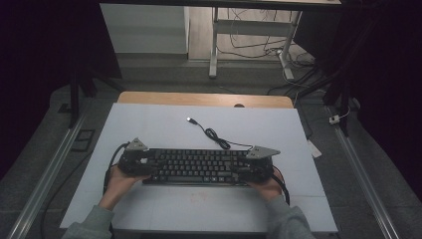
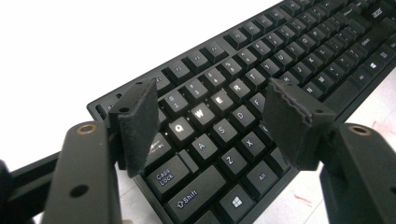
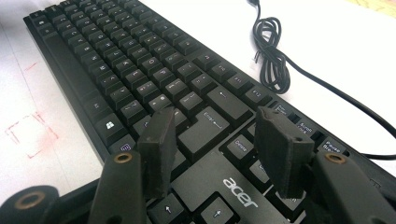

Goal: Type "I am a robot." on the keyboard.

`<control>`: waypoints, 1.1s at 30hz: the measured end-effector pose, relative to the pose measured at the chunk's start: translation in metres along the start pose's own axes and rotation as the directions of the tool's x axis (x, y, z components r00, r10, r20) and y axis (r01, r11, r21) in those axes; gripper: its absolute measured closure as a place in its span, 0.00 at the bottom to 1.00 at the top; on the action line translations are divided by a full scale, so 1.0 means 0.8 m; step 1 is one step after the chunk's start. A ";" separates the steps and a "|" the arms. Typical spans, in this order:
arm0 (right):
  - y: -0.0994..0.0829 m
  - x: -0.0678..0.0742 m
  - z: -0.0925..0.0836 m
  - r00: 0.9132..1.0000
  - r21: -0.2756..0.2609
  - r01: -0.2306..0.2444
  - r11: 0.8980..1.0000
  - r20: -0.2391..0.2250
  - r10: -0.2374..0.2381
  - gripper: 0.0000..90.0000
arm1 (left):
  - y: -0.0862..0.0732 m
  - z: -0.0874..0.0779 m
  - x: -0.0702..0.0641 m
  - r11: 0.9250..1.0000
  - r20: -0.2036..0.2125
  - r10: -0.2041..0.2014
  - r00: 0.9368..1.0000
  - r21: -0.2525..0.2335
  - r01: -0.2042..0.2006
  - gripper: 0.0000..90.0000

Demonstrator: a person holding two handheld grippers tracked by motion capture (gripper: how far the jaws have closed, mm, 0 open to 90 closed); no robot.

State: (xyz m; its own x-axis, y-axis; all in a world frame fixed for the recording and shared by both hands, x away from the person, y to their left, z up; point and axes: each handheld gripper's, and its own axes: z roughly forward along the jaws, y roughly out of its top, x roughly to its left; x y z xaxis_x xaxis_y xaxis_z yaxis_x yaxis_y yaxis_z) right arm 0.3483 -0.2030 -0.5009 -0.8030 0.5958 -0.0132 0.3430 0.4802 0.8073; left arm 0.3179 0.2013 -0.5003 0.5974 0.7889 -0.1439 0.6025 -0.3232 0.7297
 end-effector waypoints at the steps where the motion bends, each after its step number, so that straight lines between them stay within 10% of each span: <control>1: 0.000 0.000 0.000 1.000 0.000 0.000 1.000 0.000 0.000 0.54 | 0.000 0.001 -0.001 1.000 0.004 0.004 1.000 0.004 -0.004 0.43; 15: 0.000 0.000 0.000 1.000 0.001 -0.001 1.000 -0.003 0.001 0.54 | -0.005 0.011 -0.003 0.994 0.017 0.073 0.997 0.082 -0.074 0.99; 33: 0.000 0.000 0.001 1.000 0.002 -0.001 1.000 -0.002 0.001 0.54 | -0.009 0.022 -0.002 0.988 -0.024 0.091 0.996 0.126 -0.087 0.99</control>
State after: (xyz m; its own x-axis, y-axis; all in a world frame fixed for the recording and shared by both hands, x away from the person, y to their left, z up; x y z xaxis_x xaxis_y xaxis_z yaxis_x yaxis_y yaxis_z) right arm 0.3483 -0.2027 -0.5013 -0.8038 0.5947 -0.0114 0.3445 0.4811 0.8061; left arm 0.3218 0.1934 -0.5168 0.6365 0.7689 -0.0608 0.6102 -0.4537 0.6494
